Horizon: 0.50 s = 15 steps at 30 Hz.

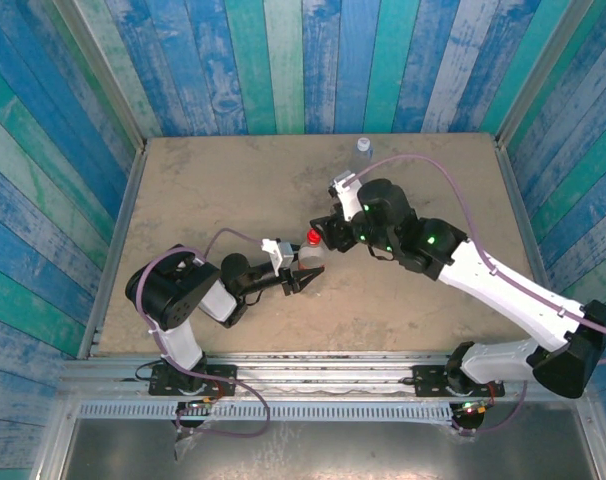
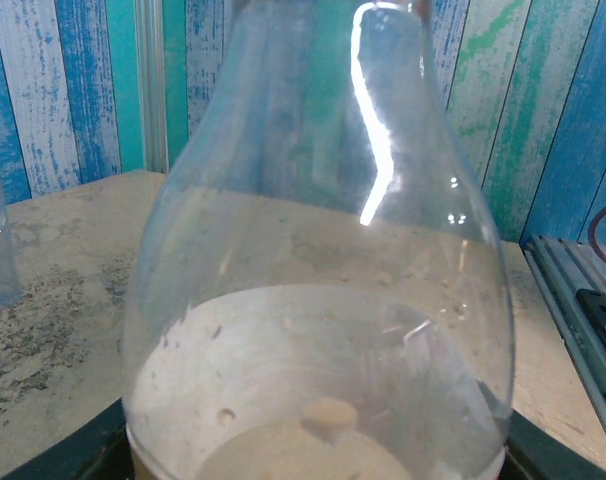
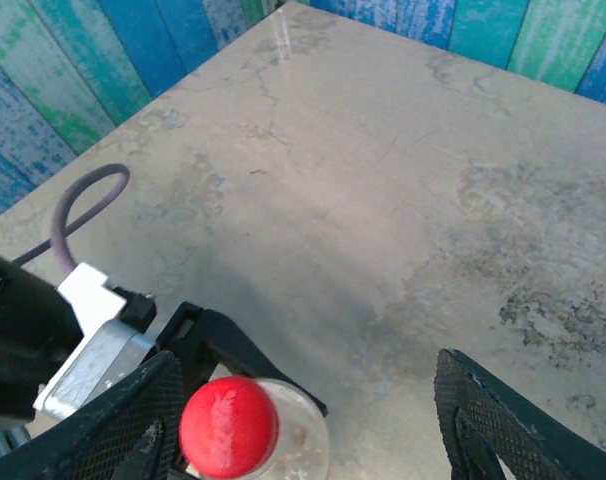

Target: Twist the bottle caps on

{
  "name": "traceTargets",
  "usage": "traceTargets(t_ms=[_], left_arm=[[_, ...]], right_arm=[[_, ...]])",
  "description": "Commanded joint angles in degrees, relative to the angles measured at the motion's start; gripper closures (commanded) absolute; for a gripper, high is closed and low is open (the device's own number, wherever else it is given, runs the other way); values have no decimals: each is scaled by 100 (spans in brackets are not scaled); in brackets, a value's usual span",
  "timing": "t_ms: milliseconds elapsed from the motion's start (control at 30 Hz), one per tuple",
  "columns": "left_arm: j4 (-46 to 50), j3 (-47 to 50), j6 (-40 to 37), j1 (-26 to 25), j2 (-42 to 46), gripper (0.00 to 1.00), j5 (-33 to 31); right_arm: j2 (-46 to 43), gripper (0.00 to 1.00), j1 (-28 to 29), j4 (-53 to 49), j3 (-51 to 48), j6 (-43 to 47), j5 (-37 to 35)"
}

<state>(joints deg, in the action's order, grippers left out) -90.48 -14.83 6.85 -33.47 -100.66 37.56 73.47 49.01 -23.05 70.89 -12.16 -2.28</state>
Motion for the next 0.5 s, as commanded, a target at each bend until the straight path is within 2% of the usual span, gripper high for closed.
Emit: traceTargets(t_ms=[0,200,467], left_arm=[[268,201,-70,8,-153,39,-3],[154,221,-52,8,-207,39,-33],[140,234,-48,8,-208,39,-22]], right_arm=[[139,32,-52,-204,236,-150,231],[346,33,-59,-421,384,-121,385],[481,40,-76,-512,378,-137,351]])
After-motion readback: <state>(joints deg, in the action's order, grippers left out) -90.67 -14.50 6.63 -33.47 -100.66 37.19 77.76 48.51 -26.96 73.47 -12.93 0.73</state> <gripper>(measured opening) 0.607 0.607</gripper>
